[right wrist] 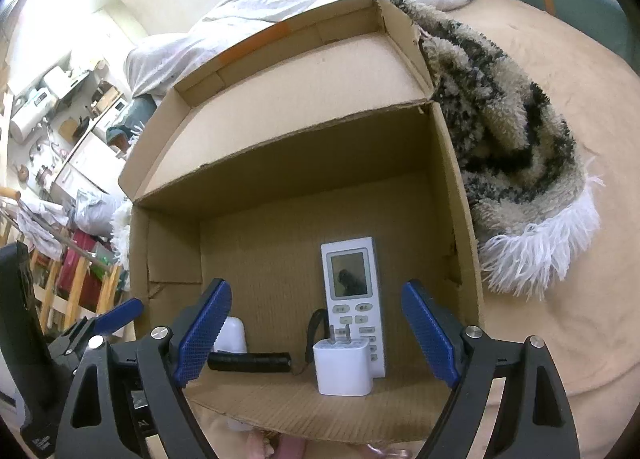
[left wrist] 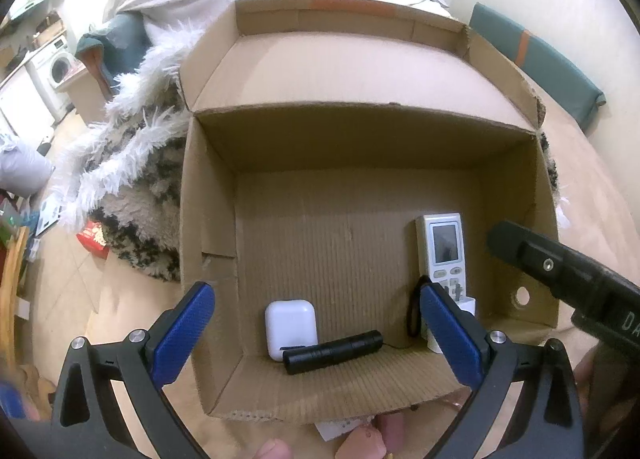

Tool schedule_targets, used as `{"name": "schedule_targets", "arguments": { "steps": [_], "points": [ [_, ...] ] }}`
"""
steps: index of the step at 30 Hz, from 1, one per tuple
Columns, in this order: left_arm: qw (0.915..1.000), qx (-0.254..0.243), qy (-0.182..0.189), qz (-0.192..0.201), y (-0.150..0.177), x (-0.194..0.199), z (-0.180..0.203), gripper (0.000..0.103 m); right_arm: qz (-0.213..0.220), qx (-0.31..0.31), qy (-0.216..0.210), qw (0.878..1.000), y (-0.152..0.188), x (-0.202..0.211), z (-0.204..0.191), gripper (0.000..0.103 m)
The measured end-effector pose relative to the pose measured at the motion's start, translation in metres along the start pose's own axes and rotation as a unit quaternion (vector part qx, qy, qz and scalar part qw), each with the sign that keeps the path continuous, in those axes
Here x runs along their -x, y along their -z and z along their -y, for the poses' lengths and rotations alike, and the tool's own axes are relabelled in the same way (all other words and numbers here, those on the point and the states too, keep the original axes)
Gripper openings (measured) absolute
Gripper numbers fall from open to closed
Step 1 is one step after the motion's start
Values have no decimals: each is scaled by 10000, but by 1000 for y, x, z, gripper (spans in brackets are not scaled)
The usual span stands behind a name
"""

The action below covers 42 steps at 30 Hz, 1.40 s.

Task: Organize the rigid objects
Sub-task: 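Withdraw both tools from the box toward the remaining items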

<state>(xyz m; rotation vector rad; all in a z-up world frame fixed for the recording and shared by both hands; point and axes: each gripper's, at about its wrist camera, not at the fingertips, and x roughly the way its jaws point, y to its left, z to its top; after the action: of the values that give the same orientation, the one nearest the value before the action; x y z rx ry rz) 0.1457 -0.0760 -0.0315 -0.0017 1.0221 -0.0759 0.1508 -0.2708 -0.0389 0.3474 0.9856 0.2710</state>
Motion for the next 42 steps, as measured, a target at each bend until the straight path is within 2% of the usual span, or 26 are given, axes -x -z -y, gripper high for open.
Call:
{"name": "schedule_targets", "arguments": {
  "steps": [9,16,21,25,28,31,33,36,38,40,42],
  "points": [
    [9999,43,-86,140,3,28,-9,102,137,-136,43,9998,7,23,5,92],
    [9992,130,-302,218,23,51,-27,102,175,-140,91,9997,23,48,9,92],
    [9987,238,-434,116,45,59,-46,102,-23,-247,159,9996,45,54,11,92],
    [9978,424,-498,-57,63,53,-64,102,-73,-374,96,9992,58,61,13,92],
    [9957,580,-606,-393,74,36,-80,102,-198,-516,130,9984,69,61,16,92],
    [9921,956,-425,-687,79,24,-94,102,-403,-727,96,9965,79,56,22,92],
    [9916,877,-472,-831,80,17,-92,100,-495,-851,73,9951,83,52,25,92],
    [9901,894,-260,-1053,84,6,-87,93,-558,-900,137,9943,83,47,27,92],
    [9892,909,-80,-1148,86,-1,-80,79,-588,-910,175,9940,83,45,26,92],
    [9894,681,29,-1286,85,-14,-65,73,-616,-897,165,9939,83,42,25,92],
    [9880,363,98,-1498,82,-30,-46,72,-654,-821,193,9943,83,40,24,92]
  ]
}}
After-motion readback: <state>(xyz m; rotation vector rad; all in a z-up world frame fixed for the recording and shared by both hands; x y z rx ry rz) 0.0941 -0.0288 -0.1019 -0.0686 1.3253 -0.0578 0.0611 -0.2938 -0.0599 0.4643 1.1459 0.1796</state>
